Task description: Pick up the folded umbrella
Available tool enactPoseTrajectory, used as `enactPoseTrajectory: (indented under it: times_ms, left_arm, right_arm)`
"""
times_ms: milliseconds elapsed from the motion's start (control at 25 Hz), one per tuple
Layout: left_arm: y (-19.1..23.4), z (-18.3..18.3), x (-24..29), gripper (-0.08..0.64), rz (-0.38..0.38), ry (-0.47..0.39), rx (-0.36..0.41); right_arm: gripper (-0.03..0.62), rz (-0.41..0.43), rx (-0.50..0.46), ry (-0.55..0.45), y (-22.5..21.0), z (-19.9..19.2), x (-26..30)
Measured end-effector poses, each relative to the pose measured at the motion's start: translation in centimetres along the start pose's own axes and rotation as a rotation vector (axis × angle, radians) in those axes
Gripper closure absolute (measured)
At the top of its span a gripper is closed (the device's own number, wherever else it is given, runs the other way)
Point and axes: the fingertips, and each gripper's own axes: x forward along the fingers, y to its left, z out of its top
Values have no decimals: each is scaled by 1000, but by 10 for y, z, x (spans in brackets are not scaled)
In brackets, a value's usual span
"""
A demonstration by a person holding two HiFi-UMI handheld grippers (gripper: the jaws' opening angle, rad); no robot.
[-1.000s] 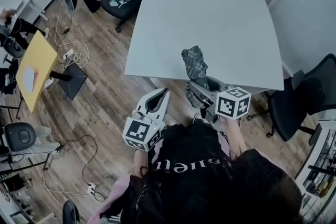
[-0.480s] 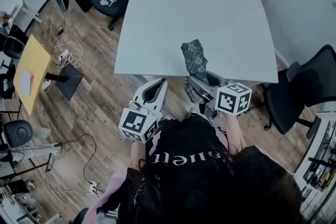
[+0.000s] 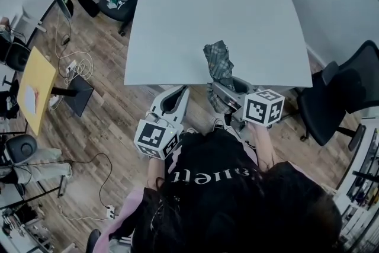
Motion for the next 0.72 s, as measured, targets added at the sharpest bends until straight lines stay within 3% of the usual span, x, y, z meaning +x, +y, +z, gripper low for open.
enactPoseTrajectory:
  times_ms: [720]
  left_arm:
    - [-20, 1, 19, 534, -16, 15, 24]
  right_arm:
    - [356, -50, 38, -33, -32, 5, -18]
